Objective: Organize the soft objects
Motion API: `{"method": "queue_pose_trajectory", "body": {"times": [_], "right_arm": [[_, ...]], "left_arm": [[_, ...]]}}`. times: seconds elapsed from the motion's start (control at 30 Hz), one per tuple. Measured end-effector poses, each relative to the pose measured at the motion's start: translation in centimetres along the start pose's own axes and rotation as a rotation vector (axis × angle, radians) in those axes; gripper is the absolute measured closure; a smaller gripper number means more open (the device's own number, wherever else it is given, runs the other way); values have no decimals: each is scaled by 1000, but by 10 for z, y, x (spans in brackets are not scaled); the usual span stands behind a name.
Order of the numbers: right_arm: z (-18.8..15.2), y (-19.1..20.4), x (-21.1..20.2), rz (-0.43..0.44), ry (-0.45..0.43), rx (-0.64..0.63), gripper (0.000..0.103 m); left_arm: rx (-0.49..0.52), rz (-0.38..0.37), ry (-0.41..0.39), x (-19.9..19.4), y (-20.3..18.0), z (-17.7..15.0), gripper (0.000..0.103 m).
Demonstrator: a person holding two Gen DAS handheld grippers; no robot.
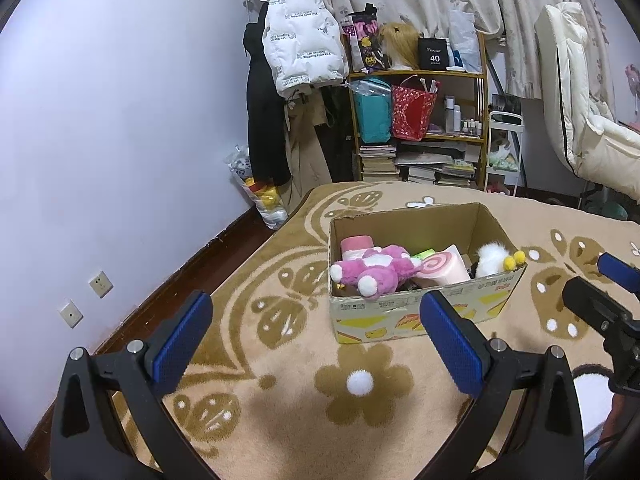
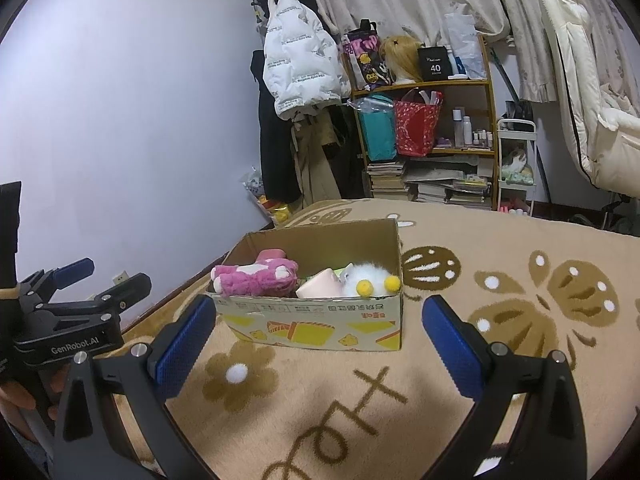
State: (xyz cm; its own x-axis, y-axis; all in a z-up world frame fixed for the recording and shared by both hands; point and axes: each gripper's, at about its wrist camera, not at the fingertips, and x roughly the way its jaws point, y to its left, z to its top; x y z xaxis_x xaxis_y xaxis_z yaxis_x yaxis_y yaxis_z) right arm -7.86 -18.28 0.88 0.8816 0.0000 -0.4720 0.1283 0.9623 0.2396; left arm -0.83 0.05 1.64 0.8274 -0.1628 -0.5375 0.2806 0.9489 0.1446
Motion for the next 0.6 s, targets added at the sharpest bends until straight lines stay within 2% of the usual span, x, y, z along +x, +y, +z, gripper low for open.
{"method": "queue_pose_trajectory", "body": {"times": [0.6], "right_arm": [[-3,0,5,1,14,5,0]], "left_arm": [[-2,3,3,-2,3,-1,1]]}}
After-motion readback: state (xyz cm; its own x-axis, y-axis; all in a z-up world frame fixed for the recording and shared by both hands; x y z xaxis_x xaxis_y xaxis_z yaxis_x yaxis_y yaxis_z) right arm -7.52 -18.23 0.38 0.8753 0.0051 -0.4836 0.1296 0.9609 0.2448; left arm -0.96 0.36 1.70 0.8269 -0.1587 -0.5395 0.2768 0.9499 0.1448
